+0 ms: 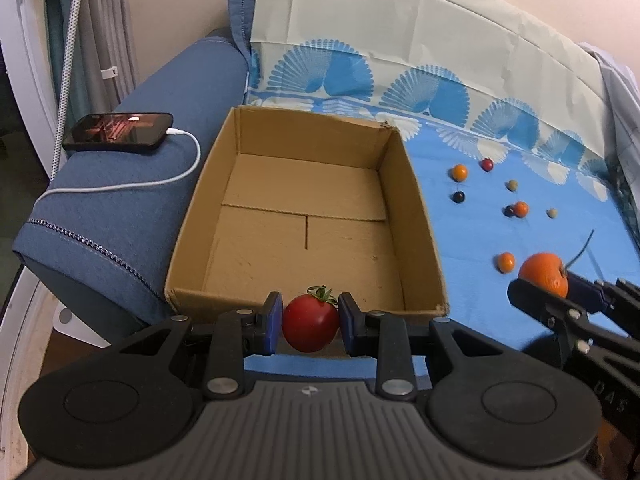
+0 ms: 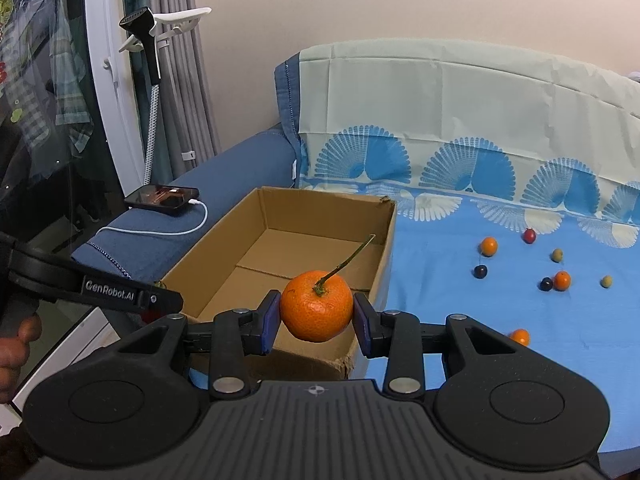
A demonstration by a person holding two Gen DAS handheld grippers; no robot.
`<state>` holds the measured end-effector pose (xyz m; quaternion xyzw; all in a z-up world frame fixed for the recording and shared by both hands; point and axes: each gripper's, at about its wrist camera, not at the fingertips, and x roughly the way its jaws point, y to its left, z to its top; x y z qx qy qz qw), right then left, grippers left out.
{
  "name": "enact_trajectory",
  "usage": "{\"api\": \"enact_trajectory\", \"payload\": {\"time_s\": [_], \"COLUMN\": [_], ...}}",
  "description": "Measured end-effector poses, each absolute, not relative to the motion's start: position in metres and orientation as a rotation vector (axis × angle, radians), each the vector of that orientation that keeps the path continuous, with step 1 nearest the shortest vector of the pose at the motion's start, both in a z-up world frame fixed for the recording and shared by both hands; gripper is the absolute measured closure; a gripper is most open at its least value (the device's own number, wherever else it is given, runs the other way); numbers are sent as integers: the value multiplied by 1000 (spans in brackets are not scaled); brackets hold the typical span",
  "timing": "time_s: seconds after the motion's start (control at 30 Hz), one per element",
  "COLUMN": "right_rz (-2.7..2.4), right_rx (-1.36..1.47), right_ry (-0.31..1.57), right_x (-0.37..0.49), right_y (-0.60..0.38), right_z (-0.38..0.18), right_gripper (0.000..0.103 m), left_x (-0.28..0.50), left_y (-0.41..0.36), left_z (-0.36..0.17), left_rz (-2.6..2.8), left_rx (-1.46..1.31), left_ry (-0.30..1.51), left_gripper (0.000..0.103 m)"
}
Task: Organize fruits
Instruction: 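Carry the tomato in the left tool while the right tool carries the orange into the box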
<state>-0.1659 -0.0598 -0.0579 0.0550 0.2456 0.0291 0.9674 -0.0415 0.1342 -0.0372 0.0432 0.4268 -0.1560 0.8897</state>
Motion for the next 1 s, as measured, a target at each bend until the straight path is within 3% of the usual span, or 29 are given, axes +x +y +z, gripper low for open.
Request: {"api": "enact_trajectory", "payload": {"time_s": [1.0], "right_rz": [108], "right_rx": [103], "right_ry": [659], "right_x": [-38], "right_y": [-46], "right_z": [-115], "right_gripper": [63], "left_x": [78], "left_y": [110], "left_z": [-85], "left_rz": [-253], "left_rx": [170], "left_ry": [979], "left_gripper": [70]}}
